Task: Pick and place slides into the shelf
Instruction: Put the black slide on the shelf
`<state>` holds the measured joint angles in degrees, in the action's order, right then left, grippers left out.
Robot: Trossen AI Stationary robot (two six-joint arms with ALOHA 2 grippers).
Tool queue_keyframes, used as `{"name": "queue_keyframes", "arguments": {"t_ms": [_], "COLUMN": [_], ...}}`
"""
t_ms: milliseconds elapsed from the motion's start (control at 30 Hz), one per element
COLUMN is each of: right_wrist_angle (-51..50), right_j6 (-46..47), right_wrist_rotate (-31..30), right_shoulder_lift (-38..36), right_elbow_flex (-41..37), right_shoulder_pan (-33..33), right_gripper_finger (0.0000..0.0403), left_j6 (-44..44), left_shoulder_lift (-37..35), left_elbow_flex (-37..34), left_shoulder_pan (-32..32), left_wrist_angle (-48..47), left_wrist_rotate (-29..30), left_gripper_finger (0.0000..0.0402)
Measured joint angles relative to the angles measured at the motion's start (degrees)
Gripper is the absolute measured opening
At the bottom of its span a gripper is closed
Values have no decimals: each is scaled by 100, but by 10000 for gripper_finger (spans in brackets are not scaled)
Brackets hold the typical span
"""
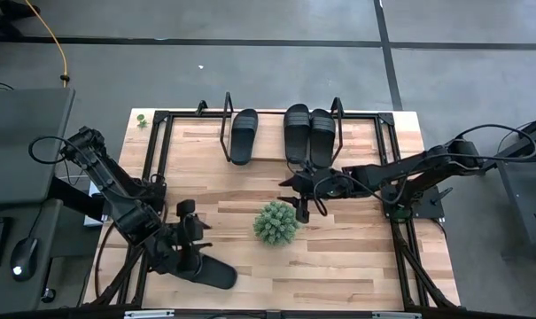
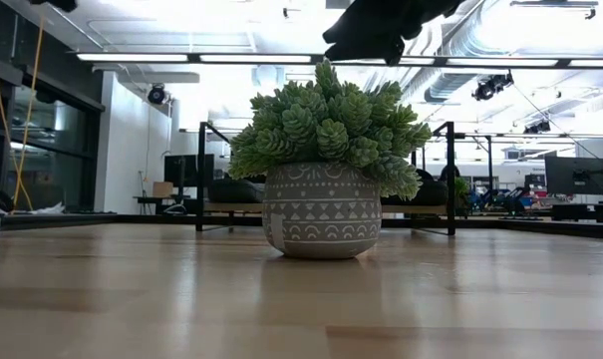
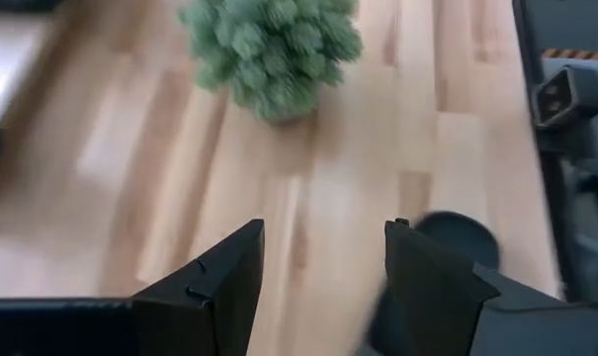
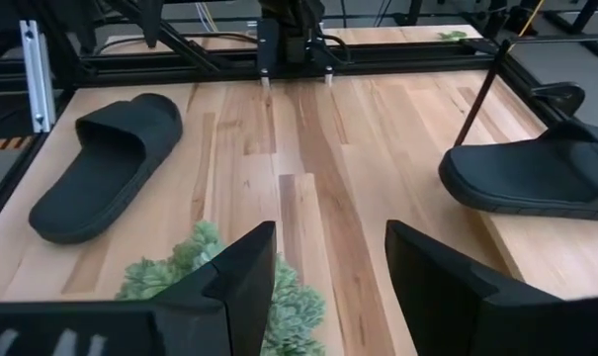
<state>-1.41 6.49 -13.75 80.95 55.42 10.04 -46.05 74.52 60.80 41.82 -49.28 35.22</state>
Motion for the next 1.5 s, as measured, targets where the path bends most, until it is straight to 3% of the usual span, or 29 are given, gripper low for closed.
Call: {"name": "queue_keyframes", "arguments": {"t_ms": [267,533,967,1200,1367,1500], "right_wrist_angle": [-2,-5,-2,39,37,37], "right_j6": [13,1,-266,-369,-342,-178], "right_wrist_rotate": [1,-1,-1,-1,-1,12], "right_shoulder_lift": [0,0,0,0,0,0], "right_elbow_flex": [0,0,0,0,0,0], "right_shoulder_pan": [96,96,83,83,91,99], "right_gripper_finger": [183,183,183,183,183,183], "left_j6": [-649,-714,-1418,-574,332,391], "left_shoulder_lift": [278,787,903,903,903,897], "left_elbow_flex": [0,0,0,0,0,0], "left_shoulder_pan": [0,-15,-17,28,216,302], "left_wrist_angle": [114,864,984,1351,2202,2828], "left_wrist_rotate": [-531,-1394,-1326,-1311,-1171,-1080], "left_gripper_finger": [195,195,166,153,152,152]}}
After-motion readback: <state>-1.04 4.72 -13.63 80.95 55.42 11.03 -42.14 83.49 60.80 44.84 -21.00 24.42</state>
